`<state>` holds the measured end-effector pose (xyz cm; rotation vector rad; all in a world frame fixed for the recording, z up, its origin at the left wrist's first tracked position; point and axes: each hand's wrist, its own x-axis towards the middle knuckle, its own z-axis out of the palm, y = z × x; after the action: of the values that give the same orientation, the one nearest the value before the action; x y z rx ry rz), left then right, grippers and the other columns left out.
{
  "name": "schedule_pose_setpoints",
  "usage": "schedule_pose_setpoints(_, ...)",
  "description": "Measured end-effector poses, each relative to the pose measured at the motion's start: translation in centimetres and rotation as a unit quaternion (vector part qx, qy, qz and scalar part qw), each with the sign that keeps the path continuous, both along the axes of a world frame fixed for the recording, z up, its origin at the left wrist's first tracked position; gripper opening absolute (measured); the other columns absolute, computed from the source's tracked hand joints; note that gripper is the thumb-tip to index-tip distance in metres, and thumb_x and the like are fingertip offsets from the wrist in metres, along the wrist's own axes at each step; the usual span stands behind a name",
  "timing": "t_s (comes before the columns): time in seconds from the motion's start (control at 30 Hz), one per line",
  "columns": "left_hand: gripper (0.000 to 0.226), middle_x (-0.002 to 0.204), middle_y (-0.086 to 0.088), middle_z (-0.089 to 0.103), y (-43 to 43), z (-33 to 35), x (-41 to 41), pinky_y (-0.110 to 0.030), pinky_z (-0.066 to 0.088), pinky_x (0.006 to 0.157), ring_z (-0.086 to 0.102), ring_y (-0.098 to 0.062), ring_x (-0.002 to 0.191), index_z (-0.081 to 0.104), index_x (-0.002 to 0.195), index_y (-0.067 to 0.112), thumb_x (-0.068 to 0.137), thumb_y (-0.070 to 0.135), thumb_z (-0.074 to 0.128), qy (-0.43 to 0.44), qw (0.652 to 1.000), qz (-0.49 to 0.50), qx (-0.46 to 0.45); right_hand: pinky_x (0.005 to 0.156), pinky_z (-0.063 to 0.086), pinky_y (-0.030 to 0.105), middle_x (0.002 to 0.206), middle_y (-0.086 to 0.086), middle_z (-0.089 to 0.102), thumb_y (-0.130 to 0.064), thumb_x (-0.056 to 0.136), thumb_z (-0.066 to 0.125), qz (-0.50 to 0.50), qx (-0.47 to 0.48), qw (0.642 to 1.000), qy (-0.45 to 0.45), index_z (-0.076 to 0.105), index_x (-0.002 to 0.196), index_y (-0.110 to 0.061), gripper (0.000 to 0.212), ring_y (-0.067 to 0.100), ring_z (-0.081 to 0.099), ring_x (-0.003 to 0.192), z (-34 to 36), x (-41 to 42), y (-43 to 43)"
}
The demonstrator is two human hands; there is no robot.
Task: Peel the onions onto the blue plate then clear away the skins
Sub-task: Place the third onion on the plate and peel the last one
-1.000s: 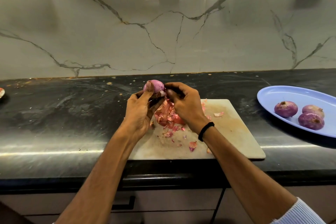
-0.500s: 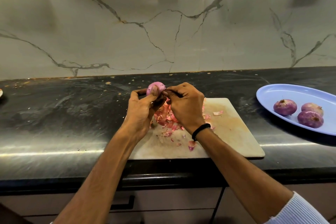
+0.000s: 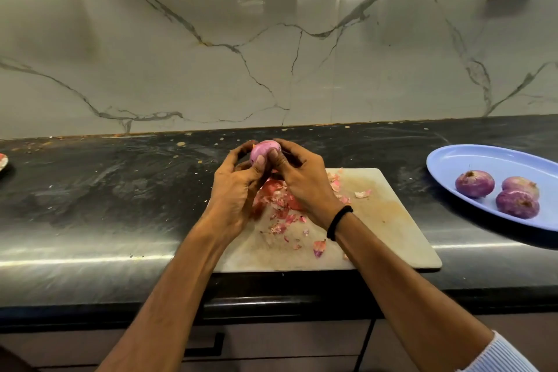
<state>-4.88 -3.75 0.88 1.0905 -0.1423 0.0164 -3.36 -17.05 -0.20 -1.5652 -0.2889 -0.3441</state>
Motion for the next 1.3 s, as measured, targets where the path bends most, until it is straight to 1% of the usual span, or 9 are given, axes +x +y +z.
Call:
schedule_pose_setpoints(0.23, 0.04, 0.112, -0.008, 0.074, -0.7, -0.3, -0.2, -0.032, 0.057, 0.092, 0.069, -0.024, 0.11, 0.066, 0.121, 0.012, 0.081, 0.013, 0.068, -0.026, 0.998, -0.024, 0.044, 0.094, 0.056, 0.03, 0.116, -0.001, 0.071, -0.032, 0.099, 0.056, -0.072, -0.018, 0.997, -0.013, 0.065, 0.129, -0.018, 0.034, 0.011, 0.066, 0.107, -0.1, -0.2, 0.6)
schedule_pose_setpoints(0.43, 0.032, 0.106, -0.002, 0.076, -2.0, -0.3, -0.1, -0.031, 0.057, 0.092, 0.071, -0.02, 0.106, 0.069, 0.11, 0.022, 0.078, 0.02, 0.07, -0.057, 0.994, -0.011, 0.096, 0.077, 0.051, 0.007, 0.1, -0.01, 0.069, -0.024, 0.102, 0.054, -0.179, -0.018, 0.982, -0.058, 0.07, 0.121, -0.016, 0.026, -0.005, 0.063, 0.087, -0.1, -0.4, 0.9)
schedule_pose_setpoints(0.57, 0.04, 0.128, -0.016, 0.061, -2.3, -0.6, 0.0, -0.04, 0.057, 0.094, 0.069, -0.027, 0.109, 0.074, 0.11, 0.03, 0.074, 0.041, 0.083, -0.062, 0.989, 0.018, 0.134, 0.072, 0.05, 0.005, 0.092, -0.009, 0.068, -0.016, 0.102, 0.053, -0.229, -0.007, 0.971, -0.068, 0.074, 0.11, -0.013, 0.022, -0.003, 0.062, 0.083, -0.2, -0.2, 0.7)
schedule_pose_setpoints(0.7, 0.05, 0.118, -0.007, 0.072, -2.4, -1.0, 0.0, -0.045, 0.054, 0.099, 0.068, -0.025, 0.111, 0.067, 0.121, 0.023, 0.073, 0.03, 0.079, -0.07, 0.986, -0.007, 0.152, 0.071, 0.053, 0.009, 0.09, -0.003, 0.07, -0.008, 0.1, 0.053, -0.257, 0.008, 0.965, -0.057, 0.074, 0.099, -0.011, 0.021, 0.003, 0.063, 0.083, 0.0, 0.0, -0.1)
schedule_pose_setpoints(0.83, 0.049, 0.116, 0.001, 0.073, -1.8, -0.5, 0.1, -0.034, 0.056, 0.094, 0.067, -0.022, 0.114, 0.066, 0.12, 0.022, 0.072, 0.014, 0.073, -0.068, 0.992, -0.041, 0.1, 0.072, 0.058, 0.021, 0.09, -0.003, 0.071, -0.016, 0.102, 0.054, -0.21, 0.078, 0.974, -0.015, 0.073, 0.096, -0.014, 0.02, 0.011, 0.067, 0.088, 0.3, 0.5, -0.4)
schedule_pose_setpoints(0.93, 0.06, 0.117, 0.004, 0.072, -1.6, -0.5, 0.3, -0.036, 0.053, 0.099, 0.065, -0.021, 0.117, 0.06, 0.132, 0.017, 0.073, 0.011, 0.071, -0.067, 0.992, -0.032, 0.1, 0.076, 0.058, 0.025, 0.093, 0.003, 0.072, -0.022, 0.103, 0.052, -0.15, 0.124, 0.981, 0.011, 0.072, 0.096, -0.013, 0.023, 0.016, 0.068, 0.091, 0.6, 0.4, -0.4)
schedule_pose_setpoints(1.13, 0.061, 0.13, 0.008, 0.063, -0.6, -0.3, 0.4, -0.035, 0.051, 0.103, 0.062, -0.011, 0.121, 0.047, 0.146, 0.015, 0.088, 0.009, 0.067, -0.114, 0.974, 0.062, 0.185, 0.091, 0.057, 0.045, 0.109, 0.013, 0.071, -0.035, 0.096, 0.058, 0.006, 0.153, 0.988, 0.016, 0.07, 0.111, -0.008, 0.033, 0.028, 0.069, 0.105, 0.5, 0.1, -0.3)
schedule_pose_setpoints(1.23, 0.061, 0.135, 0.003, 0.06, -0.2, -0.1, 0.2, -0.029, 0.052, 0.1, 0.061, -0.007, 0.12, 0.047, 0.145, 0.012, 0.088, 0.006, 0.067, -0.137, 0.965, 0.075, 0.209, 0.089, 0.058, 0.035, 0.12, 0.01, 0.068, -0.035, 0.087, 0.065, 0.042, 0.114, 0.992, 0.03, 0.063, 0.128, -0.008, 0.05, 0.021, 0.068, 0.11, 0.6, -0.4, -0.4)
schedule_pose_setpoints(1.3, 0.059, 0.135, 0.002, 0.06, 0.1, 0.0, 0.0, -0.022, 0.051, 0.097, 0.06, -0.004, 0.12, 0.049, 0.143, 0.013, 0.088, 0.005, 0.067, -0.156, 0.956, 0.075, 0.236, 0.086, 0.058, 0.028, 0.12, 0.009, 0.068, -0.028, 0.091, 0.064, 0.047, 0.079, 0.995, 0.037, 0.061, 0.13, -0.007, 0.044, 0.018, 0.068, 0.108, 0.7, -0.7, -0.5)
